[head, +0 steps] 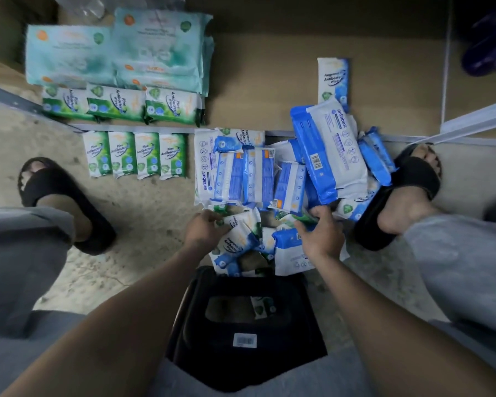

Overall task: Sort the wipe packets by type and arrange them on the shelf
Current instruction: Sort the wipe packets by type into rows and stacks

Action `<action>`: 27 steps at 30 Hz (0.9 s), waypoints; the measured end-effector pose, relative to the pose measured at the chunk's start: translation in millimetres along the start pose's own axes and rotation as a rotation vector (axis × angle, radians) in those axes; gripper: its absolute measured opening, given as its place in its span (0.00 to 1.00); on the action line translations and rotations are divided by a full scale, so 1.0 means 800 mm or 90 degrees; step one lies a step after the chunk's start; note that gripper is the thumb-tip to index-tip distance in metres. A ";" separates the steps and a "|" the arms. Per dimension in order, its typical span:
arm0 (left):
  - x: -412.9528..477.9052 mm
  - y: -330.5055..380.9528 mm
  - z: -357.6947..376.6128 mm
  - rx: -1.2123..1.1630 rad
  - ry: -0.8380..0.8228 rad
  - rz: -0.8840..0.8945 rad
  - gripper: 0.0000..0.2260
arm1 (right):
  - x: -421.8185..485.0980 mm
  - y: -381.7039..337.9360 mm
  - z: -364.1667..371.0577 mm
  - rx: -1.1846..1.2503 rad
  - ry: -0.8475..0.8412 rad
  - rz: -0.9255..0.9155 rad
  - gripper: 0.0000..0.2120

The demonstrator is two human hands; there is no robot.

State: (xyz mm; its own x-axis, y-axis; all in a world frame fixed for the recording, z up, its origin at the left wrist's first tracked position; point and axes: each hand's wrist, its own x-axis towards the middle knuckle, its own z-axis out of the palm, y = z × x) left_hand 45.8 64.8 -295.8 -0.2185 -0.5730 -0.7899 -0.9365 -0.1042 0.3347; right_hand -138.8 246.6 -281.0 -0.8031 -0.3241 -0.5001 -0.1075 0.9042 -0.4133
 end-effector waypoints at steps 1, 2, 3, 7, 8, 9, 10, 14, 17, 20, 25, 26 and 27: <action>-0.001 0.003 -0.001 0.029 -0.001 0.010 0.14 | 0.000 0.000 -0.002 -0.007 -0.007 -0.007 0.18; -0.002 0.005 -0.001 0.068 0.002 0.029 0.13 | 0.000 0.000 -0.003 -0.020 -0.020 -0.014 0.20; -0.002 0.006 -0.001 0.102 0.012 0.048 0.12 | 0.001 0.000 -0.004 -0.041 -0.040 -0.020 0.20; -0.007 0.007 -0.002 0.137 0.015 0.067 0.08 | -0.004 0.000 -0.008 -0.095 -0.080 -0.045 0.13; -0.008 0.007 -0.001 0.138 0.011 0.066 0.08 | -0.008 0.001 -0.009 -0.103 -0.079 -0.064 0.12; -0.009 0.006 -0.001 0.142 0.007 0.074 0.08 | -0.013 0.002 -0.009 -0.119 -0.076 -0.089 0.12; -0.011 0.006 -0.003 0.157 0.000 0.089 0.09 | -0.017 0.003 -0.010 -0.142 -0.072 -0.116 0.12; -0.015 -0.007 -0.006 0.237 -0.081 0.129 0.15 | -0.028 -0.002 -0.017 -0.185 -0.056 -0.180 0.11; -0.012 -0.030 0.004 0.267 -0.107 0.126 0.24 | -0.031 -0.010 -0.027 -0.205 -0.066 -0.201 0.09; -0.030 -0.032 0.011 0.244 -0.093 0.098 0.21 | -0.036 -0.016 -0.039 -0.215 -0.067 -0.214 0.09; -0.062 -0.032 0.015 0.133 -0.065 0.043 0.12 | -0.048 -0.023 -0.060 -0.206 -0.047 -0.244 0.08; -0.066 -0.030 0.011 0.118 -0.055 0.046 0.12 | -0.050 -0.025 -0.063 -0.185 -0.053 -0.244 0.08; -0.070 -0.027 0.006 0.102 -0.045 0.046 0.12 | -0.052 -0.028 -0.067 -0.153 -0.073 -0.232 0.09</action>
State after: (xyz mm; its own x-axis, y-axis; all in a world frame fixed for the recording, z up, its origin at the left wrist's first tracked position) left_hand 76.7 102.7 -260.9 -0.3002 -0.5153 -0.8027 -0.9481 0.0685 0.3105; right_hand -134.4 254.4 -210.0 -0.6189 -0.6503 -0.4405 -0.5155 0.7594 -0.3969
